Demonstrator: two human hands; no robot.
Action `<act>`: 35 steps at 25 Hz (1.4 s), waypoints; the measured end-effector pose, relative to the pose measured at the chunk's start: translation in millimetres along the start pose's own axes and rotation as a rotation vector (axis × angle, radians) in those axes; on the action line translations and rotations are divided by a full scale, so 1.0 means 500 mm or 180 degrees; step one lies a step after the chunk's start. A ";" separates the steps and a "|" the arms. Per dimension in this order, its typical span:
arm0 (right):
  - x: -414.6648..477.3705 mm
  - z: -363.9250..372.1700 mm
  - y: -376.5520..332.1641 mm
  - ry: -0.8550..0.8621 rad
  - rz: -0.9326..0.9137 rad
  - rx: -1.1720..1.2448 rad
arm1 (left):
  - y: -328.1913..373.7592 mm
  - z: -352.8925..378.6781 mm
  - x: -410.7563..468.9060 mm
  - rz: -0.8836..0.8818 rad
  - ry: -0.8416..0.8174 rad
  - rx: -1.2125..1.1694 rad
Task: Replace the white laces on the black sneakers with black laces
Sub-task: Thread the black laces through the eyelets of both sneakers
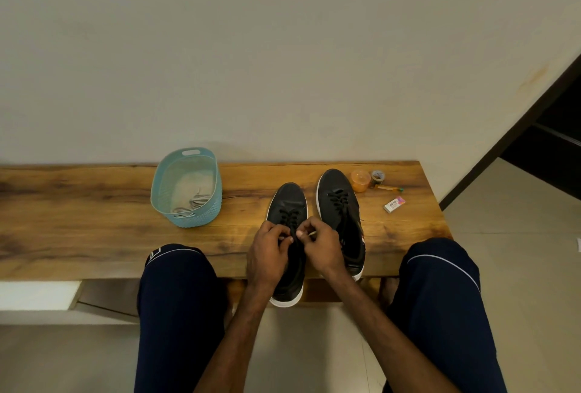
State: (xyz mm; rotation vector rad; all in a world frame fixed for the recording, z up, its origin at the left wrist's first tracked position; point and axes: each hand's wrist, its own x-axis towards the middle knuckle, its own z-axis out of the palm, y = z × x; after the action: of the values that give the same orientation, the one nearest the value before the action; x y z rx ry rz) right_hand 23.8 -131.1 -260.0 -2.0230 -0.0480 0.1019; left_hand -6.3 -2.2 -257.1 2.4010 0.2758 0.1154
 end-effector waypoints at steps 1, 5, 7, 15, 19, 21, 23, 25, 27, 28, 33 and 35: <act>0.000 0.001 -0.003 0.0029 -0.0015 -0.0034 | 0.001 -0.002 -0.002 0.0034 -0.0044 0.0073; -0.015 -0.002 -0.043 0.0401 -0.0106 0.0458 | 0.001 -0.006 -0.010 0.0258 -0.0082 0.0479; -0.015 -0.029 -0.082 0.0491 -0.0167 0.1756 | -0.006 -0.013 -0.008 0.0085 -0.0074 0.0442; -0.003 -0.085 -0.064 0.0154 -0.0111 -0.0115 | -0.021 -0.018 -0.019 -0.0733 0.0041 0.0456; -0.024 -0.008 -0.028 -0.0258 -0.0205 -0.1815 | -0.028 -0.011 -0.034 -0.1156 -0.0231 -0.0062; -0.029 -0.007 -0.032 0.0011 -0.0316 -0.1792 | -0.033 -0.008 -0.039 -0.1311 -0.0278 -0.0269; -0.029 -0.021 -0.043 0.0216 -0.0445 -0.1387 | -0.036 -0.005 -0.041 -0.1363 -0.0285 -0.0289; -0.025 -0.047 -0.064 0.0498 -0.0603 -0.0171 | -0.036 -0.002 -0.041 -0.1349 -0.0251 -0.0215; -0.018 -0.076 -0.090 0.0433 -0.0828 0.1318 | -0.034 -0.002 -0.040 -0.1307 -0.0215 -0.0181; -0.014 -0.088 -0.097 0.0185 -0.0899 0.1949 | -0.034 -0.001 -0.040 -0.1261 -0.0197 -0.0206; -0.013 -0.080 -0.060 -0.0157 -0.0145 0.0462 | -0.021 0.000 -0.039 -0.0782 -0.0056 -0.0085; -0.021 -0.049 -0.032 -0.0085 -0.0175 -0.1051 | -0.016 -0.002 -0.040 -0.0683 -0.0008 -0.0007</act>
State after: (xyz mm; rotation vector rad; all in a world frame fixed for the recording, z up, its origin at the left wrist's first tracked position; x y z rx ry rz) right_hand 15.7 -146.8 -234.3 -2.3480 -0.1455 0.0905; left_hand -27.1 -0.4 -261.9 2.3524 0.5289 0.0141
